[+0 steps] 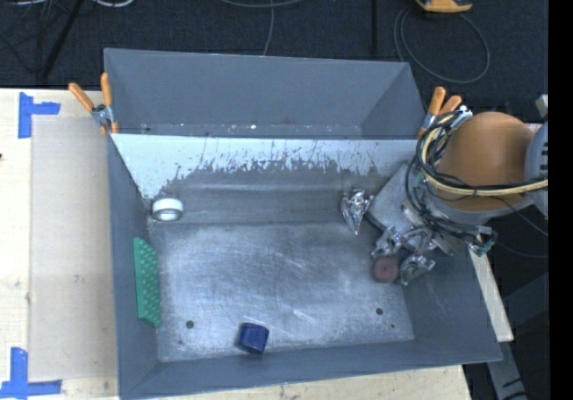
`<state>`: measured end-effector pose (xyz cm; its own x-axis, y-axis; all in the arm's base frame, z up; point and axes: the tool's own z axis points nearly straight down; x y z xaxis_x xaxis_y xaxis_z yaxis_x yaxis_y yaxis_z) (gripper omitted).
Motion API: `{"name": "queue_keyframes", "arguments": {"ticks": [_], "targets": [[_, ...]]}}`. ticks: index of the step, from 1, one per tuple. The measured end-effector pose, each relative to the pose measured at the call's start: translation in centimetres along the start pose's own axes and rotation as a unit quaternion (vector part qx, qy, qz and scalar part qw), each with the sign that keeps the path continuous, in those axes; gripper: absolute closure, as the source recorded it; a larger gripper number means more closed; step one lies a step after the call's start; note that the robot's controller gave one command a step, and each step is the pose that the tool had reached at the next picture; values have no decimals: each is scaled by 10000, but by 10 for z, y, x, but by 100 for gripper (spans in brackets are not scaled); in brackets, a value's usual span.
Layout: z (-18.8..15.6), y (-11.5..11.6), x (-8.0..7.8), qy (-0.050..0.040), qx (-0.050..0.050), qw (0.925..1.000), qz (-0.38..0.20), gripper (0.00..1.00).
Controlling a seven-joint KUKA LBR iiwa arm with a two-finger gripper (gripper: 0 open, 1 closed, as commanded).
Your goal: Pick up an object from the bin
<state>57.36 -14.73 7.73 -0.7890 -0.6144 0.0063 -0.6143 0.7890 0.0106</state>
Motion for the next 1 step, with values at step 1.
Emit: {"name": "queue_keyframes", "arguments": {"ticks": [1], "targets": [[-150, 7, -5, -63, 83, 9999, 98, 100]]}}
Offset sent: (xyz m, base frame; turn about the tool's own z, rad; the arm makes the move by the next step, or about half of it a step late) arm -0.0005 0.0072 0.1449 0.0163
